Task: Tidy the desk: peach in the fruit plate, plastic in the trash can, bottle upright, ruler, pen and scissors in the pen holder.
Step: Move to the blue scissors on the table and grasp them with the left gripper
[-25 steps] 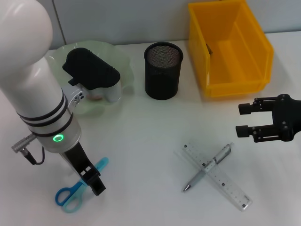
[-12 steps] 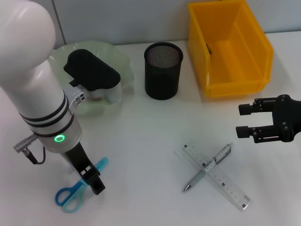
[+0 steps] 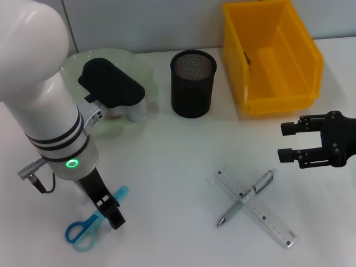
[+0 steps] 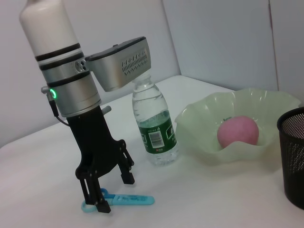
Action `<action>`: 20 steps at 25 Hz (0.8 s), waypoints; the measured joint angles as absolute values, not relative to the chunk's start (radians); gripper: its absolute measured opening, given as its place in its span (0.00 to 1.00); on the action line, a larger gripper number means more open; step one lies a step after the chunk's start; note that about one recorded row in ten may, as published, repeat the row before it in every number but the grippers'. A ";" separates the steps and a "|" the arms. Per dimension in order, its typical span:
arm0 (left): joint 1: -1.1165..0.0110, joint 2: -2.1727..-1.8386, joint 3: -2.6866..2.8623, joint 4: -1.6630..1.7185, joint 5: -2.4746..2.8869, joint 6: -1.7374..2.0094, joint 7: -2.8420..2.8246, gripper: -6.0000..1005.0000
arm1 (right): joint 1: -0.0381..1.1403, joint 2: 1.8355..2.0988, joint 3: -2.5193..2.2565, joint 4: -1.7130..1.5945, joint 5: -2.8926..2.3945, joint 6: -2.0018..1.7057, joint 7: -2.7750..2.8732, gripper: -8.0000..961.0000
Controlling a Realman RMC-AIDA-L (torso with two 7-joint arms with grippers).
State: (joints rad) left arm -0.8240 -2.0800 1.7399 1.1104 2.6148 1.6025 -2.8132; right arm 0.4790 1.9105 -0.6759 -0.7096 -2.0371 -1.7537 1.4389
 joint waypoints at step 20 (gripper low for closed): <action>-0.825 -2.080 1.746 1.091 2.613 1.583 -2.803 0.66 | 0.485 1.907 -0.676 -0.713 -2.037 -1.753 1.438 0.76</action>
